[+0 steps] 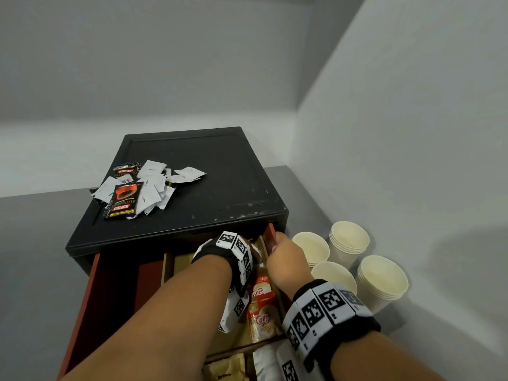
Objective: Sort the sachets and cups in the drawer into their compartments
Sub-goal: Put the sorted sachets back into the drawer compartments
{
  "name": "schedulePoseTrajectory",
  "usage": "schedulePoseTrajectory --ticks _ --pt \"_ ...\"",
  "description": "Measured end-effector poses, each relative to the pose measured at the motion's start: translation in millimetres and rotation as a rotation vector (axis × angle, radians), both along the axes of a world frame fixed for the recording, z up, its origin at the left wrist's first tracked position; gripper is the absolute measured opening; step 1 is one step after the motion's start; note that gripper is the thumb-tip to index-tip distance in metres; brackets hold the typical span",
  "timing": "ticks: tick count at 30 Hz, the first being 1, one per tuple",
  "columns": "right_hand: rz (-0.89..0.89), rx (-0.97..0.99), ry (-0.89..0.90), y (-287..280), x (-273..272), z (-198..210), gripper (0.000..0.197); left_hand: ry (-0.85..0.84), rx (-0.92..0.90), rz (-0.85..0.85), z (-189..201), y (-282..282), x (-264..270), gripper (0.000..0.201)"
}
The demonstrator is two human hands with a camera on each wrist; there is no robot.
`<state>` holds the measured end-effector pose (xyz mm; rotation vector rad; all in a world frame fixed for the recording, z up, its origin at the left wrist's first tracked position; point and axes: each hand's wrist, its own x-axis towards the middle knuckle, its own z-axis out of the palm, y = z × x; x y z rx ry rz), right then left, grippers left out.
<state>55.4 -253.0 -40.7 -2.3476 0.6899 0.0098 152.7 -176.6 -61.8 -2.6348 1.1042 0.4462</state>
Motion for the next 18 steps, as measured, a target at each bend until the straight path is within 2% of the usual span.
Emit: schedulePoseTrajectory --ticks 3,7,12,18 --pt "-0.004 0.008 0.009 0 0 0 0.033 0.006 0.12 -0.043 -1 -4 6 0.041" --pt "0.003 0.01 0.006 -1 2 -1 0.032 -0.152 0.226 -0.285 2 -5 2 0.04" --pt "0.001 0.03 -0.003 -1 2 -3 0.031 -0.135 0.17 -0.185 4 -7 -10 0.049" --pt "-0.007 0.039 -0.013 -1 1 -3 0.032 -0.107 0.168 -0.228 0 -11 -7 0.062"
